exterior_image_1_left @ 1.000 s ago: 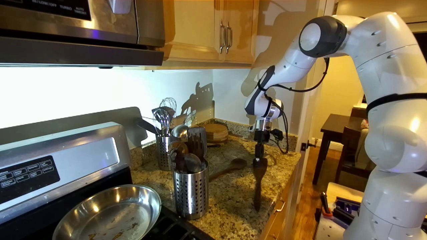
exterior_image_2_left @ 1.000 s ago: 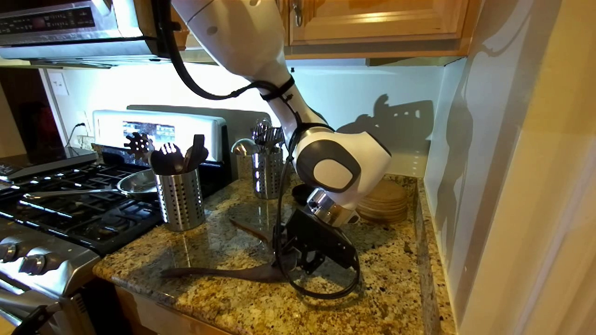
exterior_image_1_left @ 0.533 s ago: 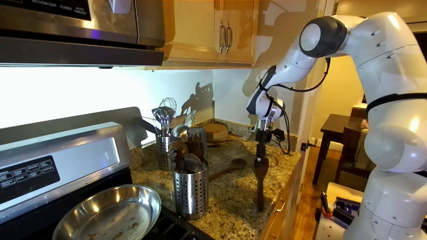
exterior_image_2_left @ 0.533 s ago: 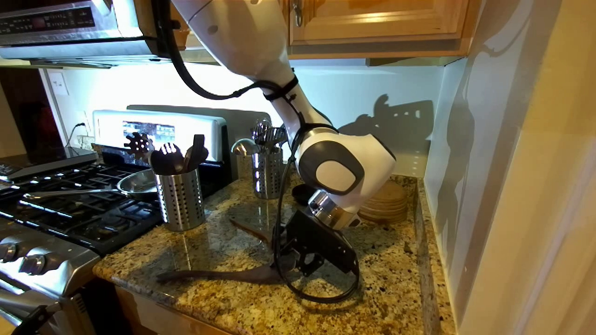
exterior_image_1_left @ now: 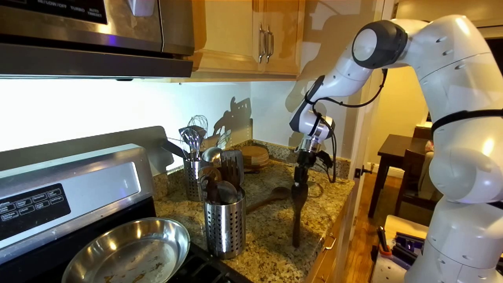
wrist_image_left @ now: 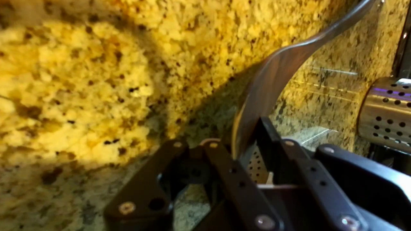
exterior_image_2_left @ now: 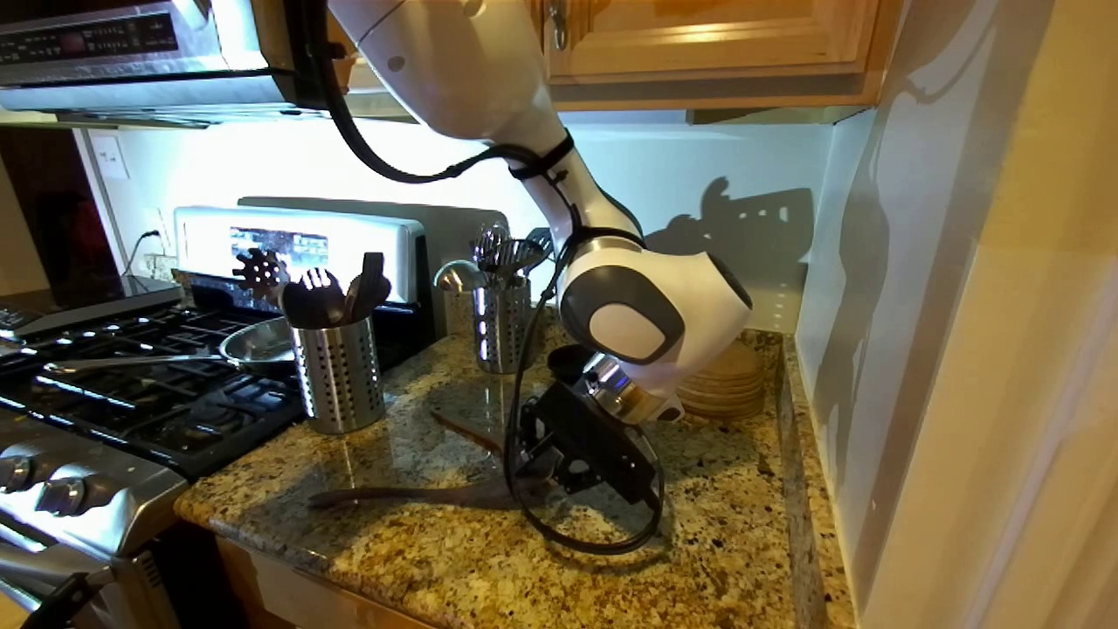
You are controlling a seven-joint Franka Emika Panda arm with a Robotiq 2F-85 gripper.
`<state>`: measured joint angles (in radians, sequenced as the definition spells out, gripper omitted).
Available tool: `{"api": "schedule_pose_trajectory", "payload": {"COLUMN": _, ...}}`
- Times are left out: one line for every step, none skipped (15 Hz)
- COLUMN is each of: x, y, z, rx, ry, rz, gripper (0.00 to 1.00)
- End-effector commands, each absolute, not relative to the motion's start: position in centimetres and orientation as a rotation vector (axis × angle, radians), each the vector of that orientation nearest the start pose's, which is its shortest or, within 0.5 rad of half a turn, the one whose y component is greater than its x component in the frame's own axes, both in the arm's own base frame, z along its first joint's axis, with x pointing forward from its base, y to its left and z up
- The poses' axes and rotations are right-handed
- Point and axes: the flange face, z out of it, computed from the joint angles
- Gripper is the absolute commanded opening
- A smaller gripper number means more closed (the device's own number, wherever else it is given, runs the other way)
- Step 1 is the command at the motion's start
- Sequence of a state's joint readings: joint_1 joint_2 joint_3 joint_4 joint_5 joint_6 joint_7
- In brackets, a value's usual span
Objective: Place the wooden spatula in the cutlery holder at the front of the countertop
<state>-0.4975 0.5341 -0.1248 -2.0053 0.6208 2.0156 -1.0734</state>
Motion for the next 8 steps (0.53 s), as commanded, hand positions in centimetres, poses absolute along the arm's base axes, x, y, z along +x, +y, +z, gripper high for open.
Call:
{"api": "schedule_pose_trajectory", "payload": {"x": 46.3, "y": -29.9, "z": 15.4, "rx": -2.487, "ry": 0.12, "rz": -0.003, "gripper": 0.1}}
{"api": "schedule_pose_trajectory", "payload": {"x": 46.0, "y": -29.9, "z": 15.0, "rx": -2.475, "ry": 0.162, "rz": -0.006, "gripper": 0.09}}
{"api": "schedule_pose_trajectory", "payload": {"x": 45.8, "y": -29.9, "z": 14.6, "rx": -2.47, "ry": 0.202, "rz": -0.007, "gripper": 0.1}}
{"api": "schedule_pose_trajectory", "payload": {"x": 45.6, "y": -29.9, "z": 14.2, "rx": -2.462, "ry": 0.232, "rz": -0.006, "gripper": 0.09}}
{"api": "schedule_pose_trajectory", "payload": {"x": 45.3, "y": -29.9, "z": 13.8, "rx": -2.458, "ry": 0.263, "rz": -0.006, "gripper": 0.1}}
{"api": "schedule_pose_trajectory", "payload": {"x": 45.1, "y": -30.0, "z": 13.4, "rx": -2.459, "ry": 0.286, "rz": -0.005, "gripper": 0.09}}
{"api": "schedule_pose_trajectory", "payload": {"x": 45.0, "y": -30.1, "z": 13.3, "rx": -2.46, "ry": 0.303, "rz": -0.009, "gripper": 0.11}}
{"api": "schedule_pose_trajectory", "payload": {"x": 45.0, "y": -30.3, "z": 13.4, "rx": -2.461, "ry": 0.319, "rz": -0.017, "gripper": 0.16}}
